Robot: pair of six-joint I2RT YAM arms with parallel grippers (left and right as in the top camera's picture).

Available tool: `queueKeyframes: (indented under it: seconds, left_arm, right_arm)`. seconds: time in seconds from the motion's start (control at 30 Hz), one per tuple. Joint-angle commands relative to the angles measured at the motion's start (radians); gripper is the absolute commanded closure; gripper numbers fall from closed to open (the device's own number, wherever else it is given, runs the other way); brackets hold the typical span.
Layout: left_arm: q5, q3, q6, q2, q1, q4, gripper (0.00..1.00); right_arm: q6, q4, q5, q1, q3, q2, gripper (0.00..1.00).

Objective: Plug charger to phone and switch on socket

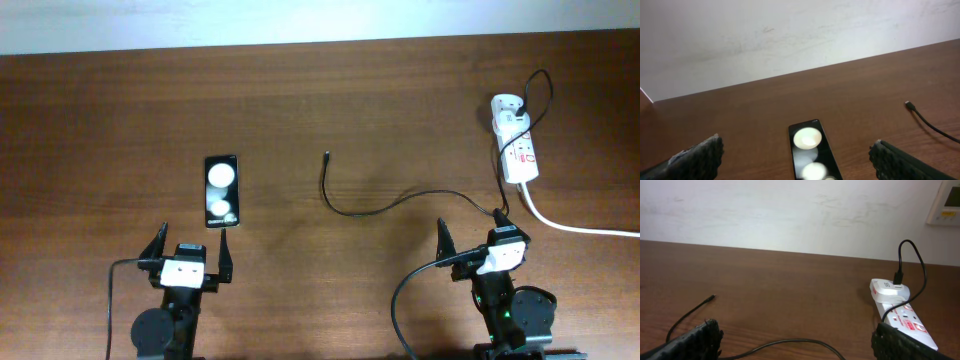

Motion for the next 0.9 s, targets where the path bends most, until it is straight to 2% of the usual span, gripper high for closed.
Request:
queueKeyframes:
  seconds: [0.0,0.5,0.57,0.7,0.87]
  left_arm:
    - [-0.008,-0.003,0.016,-0.008,-0.005,-0.005,0.01]
    - [-0.006,-0.003,0.016,-0.008,-0.005,-0.005,0.01]
    - [0.001,-0.003,-0.057,-0.008,-0.005,-0.005,0.01]
    - [0.072,0.016,-0.060,-0.007,-0.005,-0.001,0.01]
    - [0.103,0.169,-0.059,0.150,-0.005,-0.001,0.01]
  right_arm:
    - [0.006,-0.004,0.002,-0.002,-0.007,-0.007,0.01]
    - [0.006,-0.004,0.002,-0.002,-0.007,-0.007,0.01]
    - [0.006,-0.004,0.002,-0.002,-0.007,-0.007,0.01]
    - [0.006,-0.004,0.002,-0.002,-0.007,-0.007,0.01]
    - [0.006,-0.004,0.002,-0.002,-0.007,-0.007,0.01]
